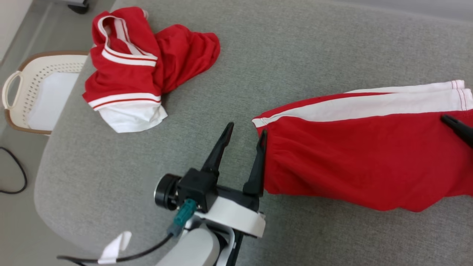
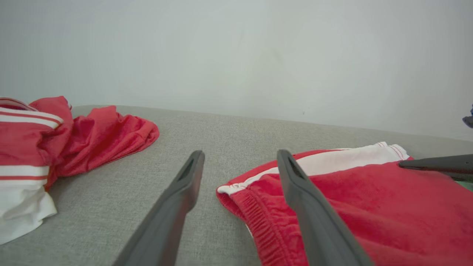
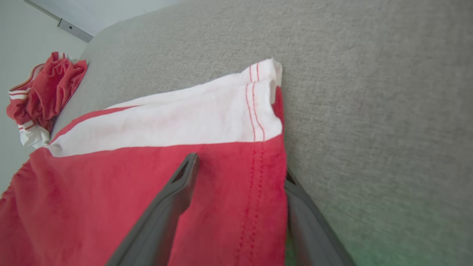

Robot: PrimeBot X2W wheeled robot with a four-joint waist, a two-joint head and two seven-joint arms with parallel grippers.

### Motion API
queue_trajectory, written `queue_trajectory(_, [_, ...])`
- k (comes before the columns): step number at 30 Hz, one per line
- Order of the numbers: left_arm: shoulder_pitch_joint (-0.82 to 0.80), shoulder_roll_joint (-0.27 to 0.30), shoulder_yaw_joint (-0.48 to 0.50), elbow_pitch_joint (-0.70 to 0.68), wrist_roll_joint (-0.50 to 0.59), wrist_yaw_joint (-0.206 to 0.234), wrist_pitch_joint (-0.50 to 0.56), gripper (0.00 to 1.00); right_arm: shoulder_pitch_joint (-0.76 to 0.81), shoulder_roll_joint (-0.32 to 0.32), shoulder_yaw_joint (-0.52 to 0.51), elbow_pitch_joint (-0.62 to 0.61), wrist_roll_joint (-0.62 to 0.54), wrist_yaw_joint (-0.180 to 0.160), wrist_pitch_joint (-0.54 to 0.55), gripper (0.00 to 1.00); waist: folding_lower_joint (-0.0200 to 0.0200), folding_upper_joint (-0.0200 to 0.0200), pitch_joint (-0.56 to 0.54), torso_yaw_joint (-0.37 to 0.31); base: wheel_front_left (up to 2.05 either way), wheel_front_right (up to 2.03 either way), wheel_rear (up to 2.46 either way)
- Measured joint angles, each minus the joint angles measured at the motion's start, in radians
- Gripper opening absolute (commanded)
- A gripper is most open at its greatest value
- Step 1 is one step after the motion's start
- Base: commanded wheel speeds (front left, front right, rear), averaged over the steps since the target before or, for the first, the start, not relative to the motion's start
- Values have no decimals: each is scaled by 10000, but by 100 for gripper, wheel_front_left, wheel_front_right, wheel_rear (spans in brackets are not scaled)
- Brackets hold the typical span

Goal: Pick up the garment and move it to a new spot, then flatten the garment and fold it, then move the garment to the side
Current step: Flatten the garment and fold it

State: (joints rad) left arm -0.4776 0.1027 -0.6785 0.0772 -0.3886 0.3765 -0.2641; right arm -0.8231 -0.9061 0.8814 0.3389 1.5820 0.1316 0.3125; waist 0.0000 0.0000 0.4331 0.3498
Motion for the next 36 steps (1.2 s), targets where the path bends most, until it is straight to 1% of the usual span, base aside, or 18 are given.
queue_trajectory(1, [151,-44,40,-2,104,-79,2,100,-32,58,36,-6,17,0,84,65,0,0,-20,39,0,0,0])
queue_trajectory(2, [280,-96,86,-2,205,-150,0,100,-76,119,69,-4,17,0,151,2,0,0,-46,61,0,0,0])
queue_trajectory(3, [383,-159,121,13,272,-228,0,100,-82,201,96,23,27,0,171,0,0,0,-77,69,0,0,0])
queue_trajectory(5, [597,-259,215,54,502,-360,0,100,-64,349,130,69,73,0,232,0,0,0,-158,40,0,0,0])
queue_trajectory(8, [940,-297,460,113,871,-510,0,100,80,594,-6,150,272,0,-182,0,0,0,-290,-154,0,0,0])
queue_trajectory(11, [1402,-282,872,144,1185,-706,0,100,418,658,-286,125,654,0,-581,0,1,0,-504,-452,0,0,0])
queue_trajectory(14, [1940,-268,1235,104,1369,-903,0,100,877,443,-633,148,1204,0,-884,0,0,0,-770,-783,0,0,0])
queue_trajectory(17, [2375,-280,1501,69,1501,-1174,0,100,1212,-82,-903,527,1632,0,-1030,0,0,1,-1044,-1055,0,0,0])
queue_trajectory(20, [2634,-345,1641,88,1643,-1404,0,100,1290,-533,-999,1049,1781,-2,-1108,0,0,1,-1239,-1192,0,0,0])
queue_trajectory(23, [2773,-414,1768,113,1778,-1540,0,100,1058,-711,-886,1400,1816,-2,-924,0,0,1,-1290,-1174,0,0,0])
queue_trajectory(26, [2849,-489,1802,161,1810,-1661,0,100,543,-708,-650,1507,1862,-2,-629,0,0,0,-1319,-1077,0,0,0])
queue_trajectory(28, [2910,-506,1818,201,1808,-1737,0,100,250,-539,-410,1513,1939,-2,-426,0,0,1,-1354,-1002,0,0,0])
queue_trajectory(31, [2991,-531,1839,259,1776,-1778,0,100,-84,52,161,1442,2075,-2,-213,0,0,0,-1457,-905,0,0,0])
queue_trajectory(34, [3029,-535,1820,217,1630,-1745,0,100,-402,844,823,1300,2261,-2,-90,0,0,1,-1558,-824,0,0,0])
queue_trajectory(36, [3041,-535,1827,222,1471,-1707,0,100,-623,1517,1256,1402,2439,-2,-199,0,0,1,-1620,-795,0,0,0])
